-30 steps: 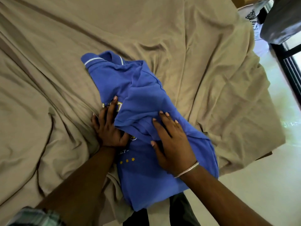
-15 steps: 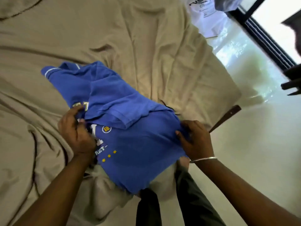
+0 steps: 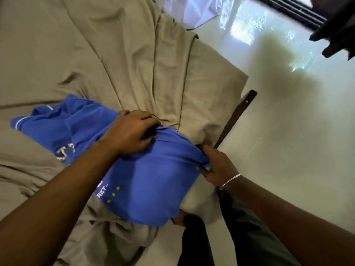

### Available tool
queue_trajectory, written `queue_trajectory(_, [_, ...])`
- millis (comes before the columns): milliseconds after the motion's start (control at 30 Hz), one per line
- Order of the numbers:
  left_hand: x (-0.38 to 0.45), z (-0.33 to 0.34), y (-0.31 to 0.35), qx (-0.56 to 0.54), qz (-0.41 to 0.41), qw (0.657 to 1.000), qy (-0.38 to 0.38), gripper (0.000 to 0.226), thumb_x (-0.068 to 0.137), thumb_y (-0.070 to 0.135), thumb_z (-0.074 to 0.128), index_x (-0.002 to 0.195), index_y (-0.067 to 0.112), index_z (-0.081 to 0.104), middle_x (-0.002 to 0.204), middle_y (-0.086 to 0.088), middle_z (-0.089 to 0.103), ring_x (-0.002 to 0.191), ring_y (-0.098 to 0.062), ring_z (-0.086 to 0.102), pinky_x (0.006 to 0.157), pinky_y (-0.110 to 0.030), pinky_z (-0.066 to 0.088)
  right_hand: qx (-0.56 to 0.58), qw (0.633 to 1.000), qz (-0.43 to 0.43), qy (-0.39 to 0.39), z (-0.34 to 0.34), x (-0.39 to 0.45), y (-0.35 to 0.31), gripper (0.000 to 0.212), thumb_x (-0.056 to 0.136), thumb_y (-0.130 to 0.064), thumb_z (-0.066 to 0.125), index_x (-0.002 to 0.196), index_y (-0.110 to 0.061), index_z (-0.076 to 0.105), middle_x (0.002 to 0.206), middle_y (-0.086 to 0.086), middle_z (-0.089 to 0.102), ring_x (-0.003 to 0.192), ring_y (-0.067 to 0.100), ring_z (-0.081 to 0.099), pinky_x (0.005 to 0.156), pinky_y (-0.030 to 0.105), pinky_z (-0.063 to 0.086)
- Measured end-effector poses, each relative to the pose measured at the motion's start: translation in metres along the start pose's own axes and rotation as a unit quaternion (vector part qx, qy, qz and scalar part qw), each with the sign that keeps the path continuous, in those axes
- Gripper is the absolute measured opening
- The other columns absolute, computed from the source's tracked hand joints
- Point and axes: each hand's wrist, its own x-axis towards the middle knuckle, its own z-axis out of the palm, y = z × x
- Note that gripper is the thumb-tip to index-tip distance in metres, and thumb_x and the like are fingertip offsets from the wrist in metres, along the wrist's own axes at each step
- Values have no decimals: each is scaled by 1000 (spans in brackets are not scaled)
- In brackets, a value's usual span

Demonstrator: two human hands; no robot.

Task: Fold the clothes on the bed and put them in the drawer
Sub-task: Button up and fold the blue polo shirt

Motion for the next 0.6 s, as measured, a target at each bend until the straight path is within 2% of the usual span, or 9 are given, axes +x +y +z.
queue_trajectory(100, [2,-6,-1,-9,52,999,4,27,80,35,49,99,19,60,94,-1,64,80,-29,64,66,-36,47,-36,999,-41,-4,-4,-10,13,25,76,-22,63,95,-19,46,86,12,62,71,38,62,58,32,47])
queue_trajectory(167, [-3,-8,1,14,75,995,64,11,83,19,55,94,17,54,90,-1,56,74,-26,54,62,-33,40,-102,986,-129,18,-1,-17,22,21,79,-24,57,96,-16,47,92,11,56,64,33,59,54,29,47])
queue_trajectory(233, [-16,-7,5,-15,16,993,117,7,86,8,58,90,14,58,89,5,54,76,-21,49,67,-37,38,-155,972,-167,62,5,-22,34,16,82,-14,57,96,-14,49,96,10,48,60,33,55,49,32,48])
queue_trajectory(300, [-34,4,6,-63,-28,987,142,7,89,9,61,91,12,66,93,7,62,87,-19,50,82,-42,38,-184,967,-149,96,17,-29,45,15,85,-5,55,94,-15,48,90,11,49,59,34,54,46,39,48])
queue_trajectory(333, [-43,9,7,-56,-23,988,144,9,89,10,62,95,13,66,96,0,66,92,-21,50,87,-42,36,-197,963,-153,100,23,-32,50,16,86,-3,55,94,-15,48,87,12,53,61,33,54,46,40,48])
queue_trajectory(367, [-50,16,5,-21,1,989,144,13,88,9,64,99,15,63,98,-9,66,94,-25,51,85,-43,37,-205,960,-165,96,28,-36,53,16,86,-2,54,95,-15,49,84,13,56,63,32,55,48,39,49])
queue_trajectory(433, [-59,30,-6,50,49,986,148,23,85,6,67,103,16,57,102,-14,64,92,-31,53,79,-45,39,-211,957,-184,78,33,-38,55,14,86,-4,51,96,-14,50,82,15,59,67,31,57,50,35,49])
queue_trajectory(533, [-61,40,-12,57,7,987,148,34,81,9,73,109,18,57,108,-15,64,91,-34,61,78,-48,40,-222,964,-138,50,35,-37,55,18,82,-9,49,98,-16,49,86,15,61,70,31,58,55,31,47])
queue_trajectory(600, [-61,42,-9,46,-11,990,136,30,84,11,70,111,18,59,111,-16,64,94,-37,63,77,-50,43,-198,976,-82,25,38,-38,56,21,80,-12,51,100,-16,47,88,15,61,71,33,61,57,32,48])
